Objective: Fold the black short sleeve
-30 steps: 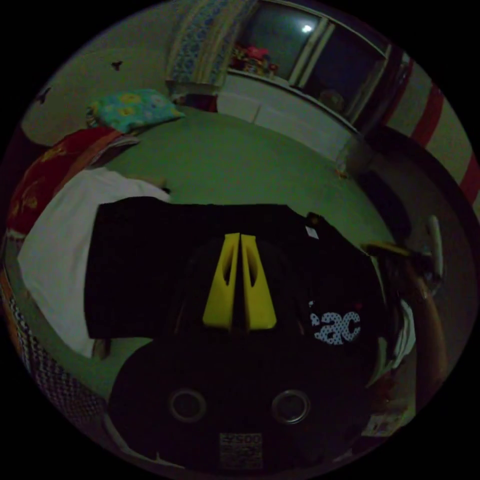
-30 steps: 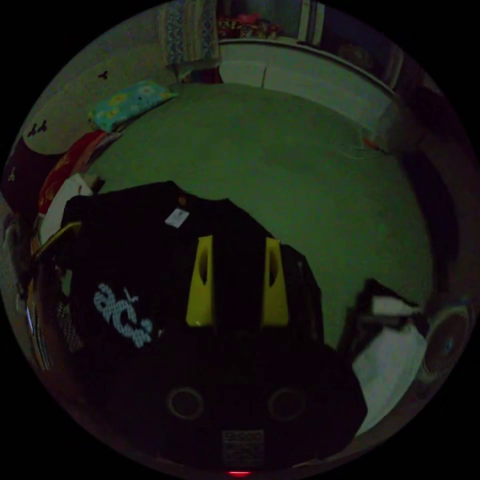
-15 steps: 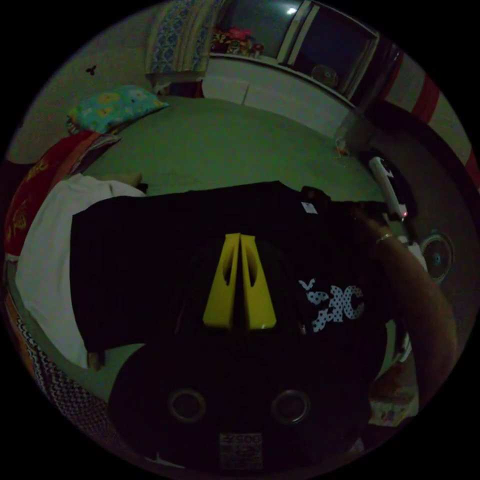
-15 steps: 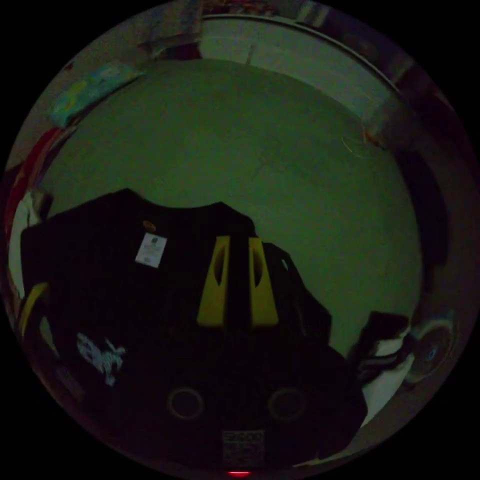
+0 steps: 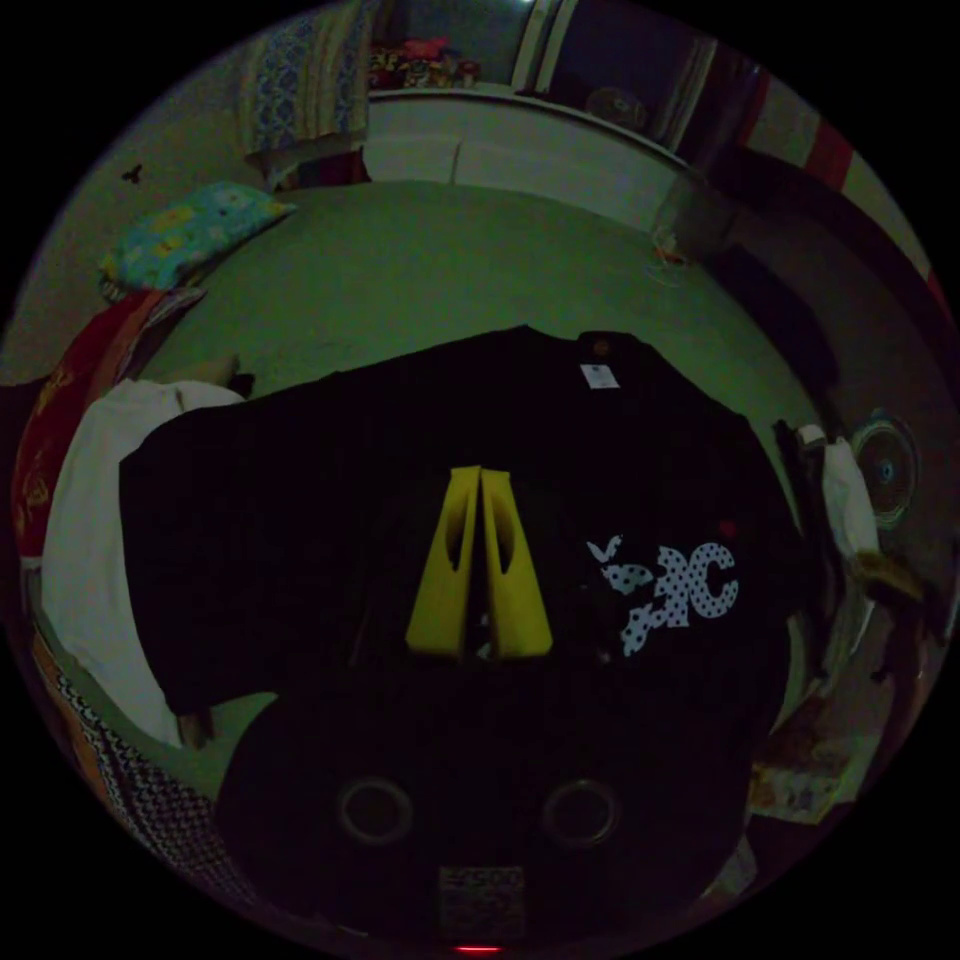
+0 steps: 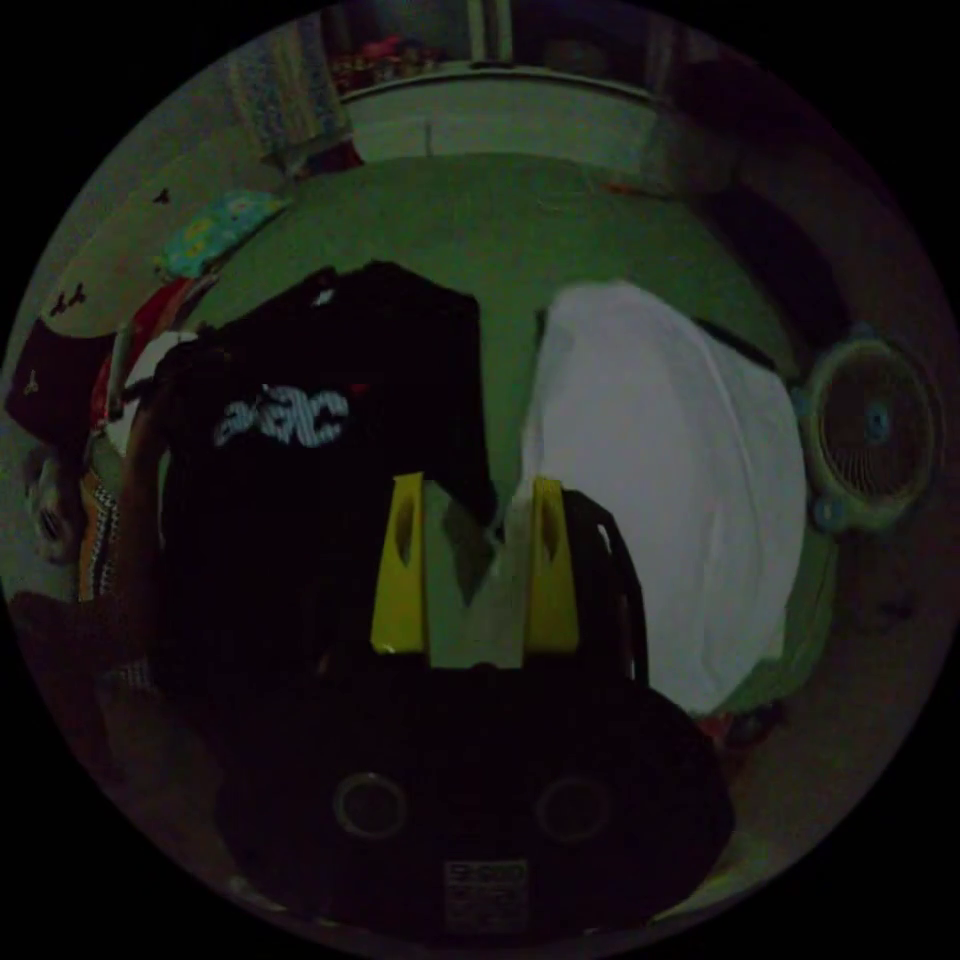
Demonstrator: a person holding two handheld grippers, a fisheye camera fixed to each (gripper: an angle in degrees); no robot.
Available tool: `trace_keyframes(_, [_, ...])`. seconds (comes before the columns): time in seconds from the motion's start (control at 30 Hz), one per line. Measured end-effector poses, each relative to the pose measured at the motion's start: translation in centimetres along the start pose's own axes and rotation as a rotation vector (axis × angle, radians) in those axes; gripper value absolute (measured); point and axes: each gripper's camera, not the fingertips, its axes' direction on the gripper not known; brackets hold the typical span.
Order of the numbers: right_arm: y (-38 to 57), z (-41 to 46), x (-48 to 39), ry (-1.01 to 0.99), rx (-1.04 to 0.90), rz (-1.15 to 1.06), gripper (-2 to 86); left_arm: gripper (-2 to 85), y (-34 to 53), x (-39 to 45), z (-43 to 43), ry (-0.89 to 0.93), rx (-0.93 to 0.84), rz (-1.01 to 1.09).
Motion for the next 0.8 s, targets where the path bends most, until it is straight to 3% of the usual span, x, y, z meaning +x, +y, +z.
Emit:
trace_keyframes(0.13, [0.7,1.0,-2.0,0.078,0.068,-0.086,13.3,-0.6,-0.5,1.2,0.4,0.001,0.005,0.043])
trace_keyframes(0.23, [-0.6,3.7,-3.8,0.196,-0.02,-0.174,12.1,-0.5,-0.9,1.7,0.9,-0.002,-0.001,0.059])
trace_keyframes(0.33, [-2.0,5.6,-3.8,0.286,-0.107,-0.123,3.3,-0.5,-1.3,1.7,1.2,0.034,0.004,0.058])
trace_keyframes(0.47, [-3.2,1.2,-5.6,0.118,0.165,-0.068,-0.5,-0.5,-1.8,1.6,1.5,0.03,0.002,0.058])
trace_keyframes(0.6, [-2.7,-0.6,-11.9,-0.017,0.291,-0.303,-0.3,-0.5,-2.3,1.4,1.9,0.064,0.006,0.048])
trace_keyframes(0.73, [-1.4,4.9,-17.4,-0.14,-0.039,-0.526,4.6,-0.4,-2.6,1.2,2.3,0.066,0.003,0.049])
trace_keyframes(0.8, [-0.5,6.8,-17.1,-0.132,-0.136,-0.496,9.4,-0.4,-2.8,1.1,2.4,0.064,-0.001,0.051])
